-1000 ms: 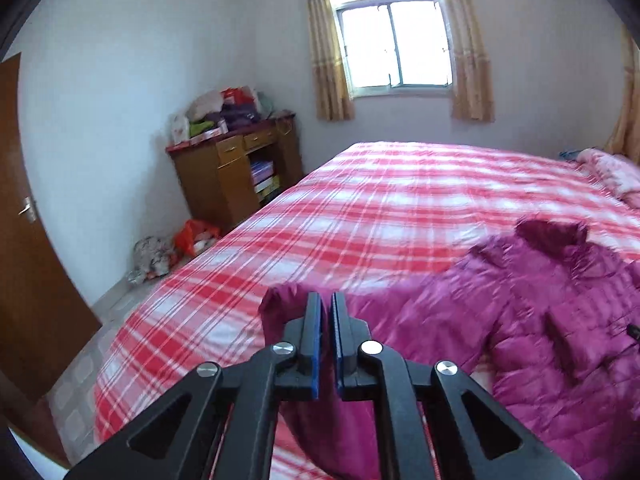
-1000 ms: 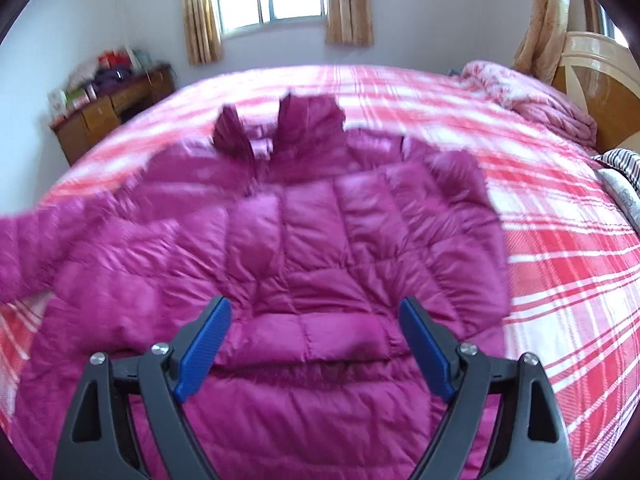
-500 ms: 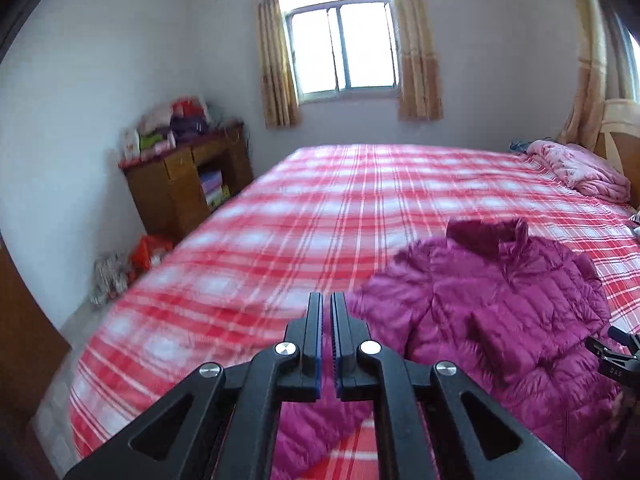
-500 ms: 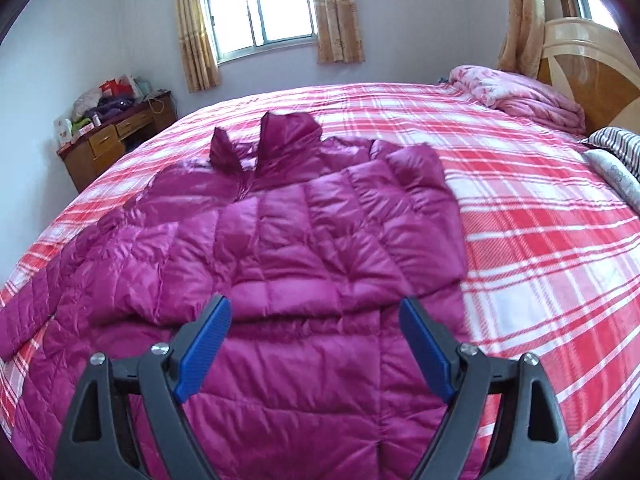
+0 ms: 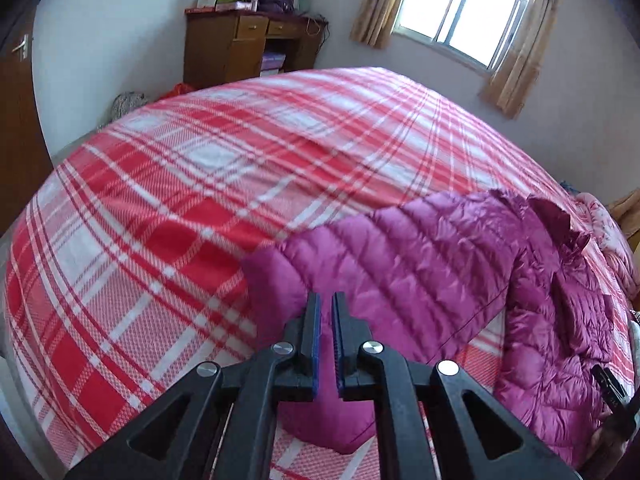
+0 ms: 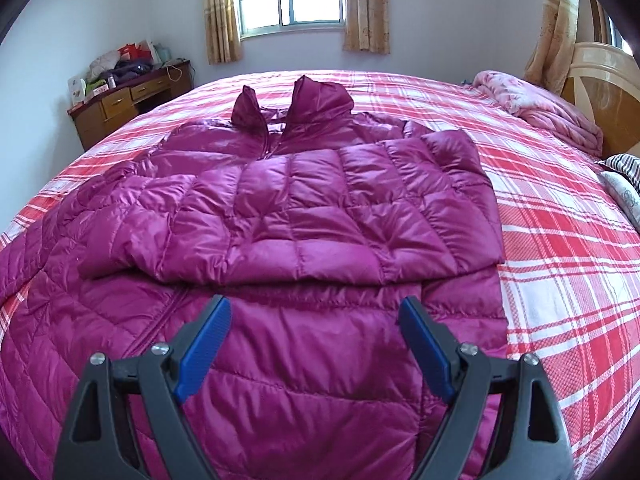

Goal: Fold large clothes
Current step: 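Lift the sleeve with the left gripper, lay it across the jacket front, release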

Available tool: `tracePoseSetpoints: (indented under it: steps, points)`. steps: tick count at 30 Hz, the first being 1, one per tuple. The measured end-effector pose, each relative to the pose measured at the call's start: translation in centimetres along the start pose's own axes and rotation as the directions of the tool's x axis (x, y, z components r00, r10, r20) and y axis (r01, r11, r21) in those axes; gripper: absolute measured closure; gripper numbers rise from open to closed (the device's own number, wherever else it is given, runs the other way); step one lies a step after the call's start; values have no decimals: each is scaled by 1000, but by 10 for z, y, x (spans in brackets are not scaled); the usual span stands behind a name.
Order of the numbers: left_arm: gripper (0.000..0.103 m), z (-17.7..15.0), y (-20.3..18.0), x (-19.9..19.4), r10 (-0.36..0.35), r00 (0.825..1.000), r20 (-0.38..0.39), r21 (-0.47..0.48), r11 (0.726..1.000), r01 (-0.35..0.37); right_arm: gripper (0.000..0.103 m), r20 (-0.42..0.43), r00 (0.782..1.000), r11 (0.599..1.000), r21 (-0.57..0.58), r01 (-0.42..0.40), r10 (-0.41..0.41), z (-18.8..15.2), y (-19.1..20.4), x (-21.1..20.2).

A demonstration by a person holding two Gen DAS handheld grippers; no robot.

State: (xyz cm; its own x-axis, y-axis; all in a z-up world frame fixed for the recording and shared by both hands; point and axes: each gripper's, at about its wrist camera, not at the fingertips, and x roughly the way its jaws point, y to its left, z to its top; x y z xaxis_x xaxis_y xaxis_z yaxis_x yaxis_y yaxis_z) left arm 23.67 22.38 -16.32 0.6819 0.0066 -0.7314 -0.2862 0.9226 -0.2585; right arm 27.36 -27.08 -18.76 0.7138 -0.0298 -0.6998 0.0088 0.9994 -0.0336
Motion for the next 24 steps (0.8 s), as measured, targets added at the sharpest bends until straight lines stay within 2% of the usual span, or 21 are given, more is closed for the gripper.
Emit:
tracePoseSetpoints:
  steps: [5,7,8,9,10,11,15,19,20,22,23,24]
  points:
    - [95,-5,2,9,8,1000,-18,-18,1000,-8,15,-8,1000,1000,-6,1,-1,-2,2,1]
    - [86,-6,0,2,15,1000,17,-4,1000,-15,15,-11,1000,1000,-5,-4,4,-2,1,2]
    - [61,-8,-2,-6,8,999,54,12,1000,-9,15,-10,1000,1000,-3,-6,6,-2,1,2]
    - [25,-9,-1,-9,-6,997,72,10,1000,6,15,-11,1000,1000,-2,-6,6,-2,1,2]
    - [10,-12,2,-11,-11,997,76,-2,1000,11,15,-12,1000,1000,-3,-6,6,-2,1,2]
    - [6,-13,5,-10,-10,997,75,-17,1000,12,15,-13,1000,1000,-3,-5,5,-2,1,3]
    - [6,-19,14,3,-47,999,21,-58,997,48,15,-14,1000,1000,-3,-5,5,-3,1,3]
    - [6,-17,16,6,-111,993,48,-75,991,114,15,-17,1000,1000,-9,3,-3,-3,2,3]
    - [13,-17,14,6,-135,989,53,-64,988,139,15,-18,1000,1000,-12,7,-7,-3,3,3]
    - [36,-16,9,7,-167,985,45,-41,985,169,15,-19,1000,1000,-19,14,-15,-3,4,4]
    - [69,-16,8,10,-188,982,29,-38,981,189,15,-19,1000,1000,-21,17,-18,-3,5,4]
    - [89,-15,6,13,-221,975,15,-43,974,221,15,-18,1000,1000,-22,18,-19,-4,5,4]
